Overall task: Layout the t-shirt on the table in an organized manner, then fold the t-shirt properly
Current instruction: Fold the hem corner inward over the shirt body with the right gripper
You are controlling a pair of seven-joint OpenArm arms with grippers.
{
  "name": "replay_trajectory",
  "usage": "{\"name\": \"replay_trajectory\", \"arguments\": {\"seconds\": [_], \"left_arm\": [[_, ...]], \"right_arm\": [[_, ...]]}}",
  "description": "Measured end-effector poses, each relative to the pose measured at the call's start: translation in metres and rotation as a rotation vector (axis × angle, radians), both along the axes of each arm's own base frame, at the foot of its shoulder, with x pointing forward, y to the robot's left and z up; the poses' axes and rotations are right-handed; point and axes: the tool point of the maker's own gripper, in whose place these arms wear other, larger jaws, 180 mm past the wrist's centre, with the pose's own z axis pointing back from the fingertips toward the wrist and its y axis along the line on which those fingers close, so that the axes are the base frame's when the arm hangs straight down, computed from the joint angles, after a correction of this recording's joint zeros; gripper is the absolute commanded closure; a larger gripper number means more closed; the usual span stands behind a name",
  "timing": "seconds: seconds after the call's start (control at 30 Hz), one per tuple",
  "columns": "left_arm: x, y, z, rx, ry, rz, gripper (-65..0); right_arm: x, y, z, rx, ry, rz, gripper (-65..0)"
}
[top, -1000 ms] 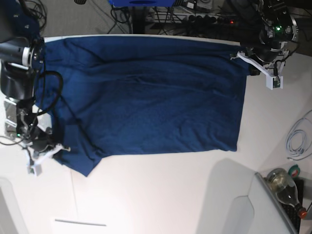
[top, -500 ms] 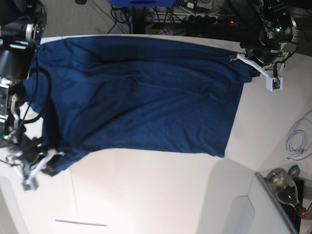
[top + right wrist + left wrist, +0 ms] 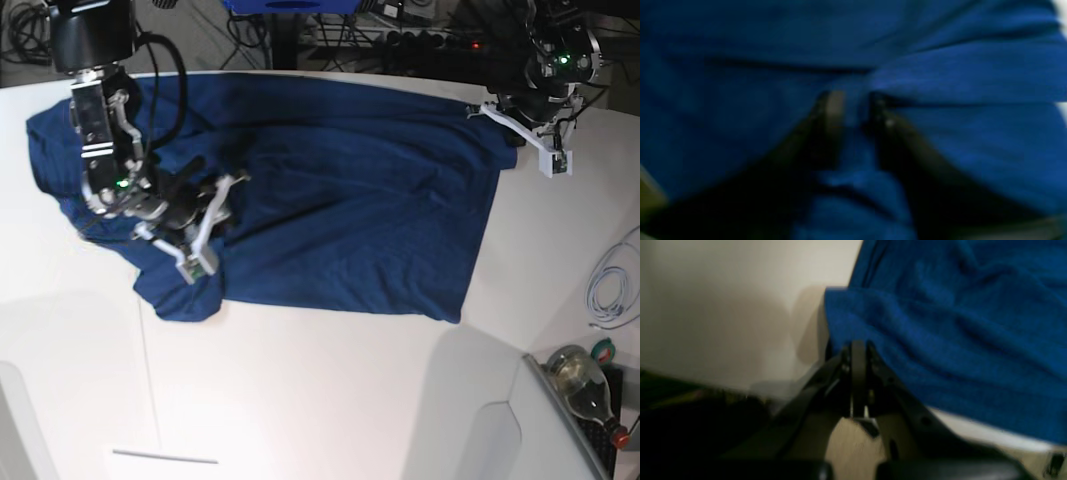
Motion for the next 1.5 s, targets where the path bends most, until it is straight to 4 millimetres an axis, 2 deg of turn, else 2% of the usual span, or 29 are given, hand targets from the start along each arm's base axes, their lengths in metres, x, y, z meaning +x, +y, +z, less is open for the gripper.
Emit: {"name": "replay_trajectory", "arguments": {"seconds": [0.03, 0.07, 0.13, 0.23, 0.3, 0.37, 0.43, 0.57, 0.63, 0.7, 0.77, 0.9, 1.07, 1.23, 1.4, 1.5], "left_arm": [[0.003, -0.004, -0.001, -0.002, -0.014, -0.014, 0.0], [0.005, -0.011, -0.006, -0.016, -0.016, -0.027, 0.0], [0.006, -0.024, -0.015, -0.052, -0.02, -0.044, 0.0], [0.013, -0.036, -0.02, -0.075, -0.076, -0.063, 0.0], [0.018, -0.038, -0.02, -0.081, -0.12, -0.061, 0.0], [0.023, -0.039, -0.021, -0.089, -0.168, -0.039, 0.0], [0.024, -0.043, -0.027, -0.1, -0.167, -0.031, 0.0], [0.027, -0.042, -0.043, -0.117, -0.144, -0.016, 0.0], [0.025, -0.042, -0.056, -0.133, -0.115, -0.003, 0.0], [0.018, -0.041, -0.065, -0.142, -0.088, 0.002, 0.0], [0.015, -0.035, -0.067, -0.142, -0.09, 0.002, 0.0], [0.013, -0.027, -0.068, -0.137, -0.092, 0.024, 0.0], [0.002, 0.001, -0.066, -0.101, -0.088, 0.103, 0.0], [-0.002, 0.003, -0.066, -0.093, -0.081, 0.1, 0.0], [-0.002, -0.001, -0.067, -0.098, -0.08, 0.097, 0.0], [-0.002, -0.001, -0.067, -0.098, -0.08, 0.097, 0.0]], "right_arm": [[-0.005, 0.001, -0.002, -0.01, 0.022, 0.012, -31.8], [-0.008, -0.001, -0.002, -0.019, 0.034, 0.013, -31.5], [0.005, -0.02, 0.015, -0.02, -0.018, -0.051, -29.3], [0.038, -0.077, 0.047, -0.018, -0.124, -0.239, -29.1], [0.065, -0.118, 0.055, -0.004, -0.145, -0.387, -29.1], [0.085, -0.146, 0.045, 0.057, -0.099, -0.541, -29.3], [0.097, -0.16, 0.027, 0.112, -0.015, -0.617, -29.3], [0.096, -0.173, -0.011, 0.156, 0.155, -0.676, -29.3], [0.098, -0.169, -0.015, 0.193, 0.159, -0.674, -29.3], [0.101, -0.153, -0.011, 0.244, 0.141, -0.614, -29.3], [0.103, -0.144, -0.01, 0.269, 0.137, -0.596, -29.3], [0.106, -0.146, -0.003, 0.334, 0.119, -0.615, -29.3], [0.105, -0.136, 0.002, 0.414, 0.159, -0.617, -29.3], [0.106, -0.13, 0.002, 0.415, 0.159, -0.599, -29.4], [0.104, -0.086, -0.003, 0.418, 0.2, -0.505, -29.4], [0.103, -0.072, -0.004, 0.437, 0.21, -0.493, -29.4]]}}
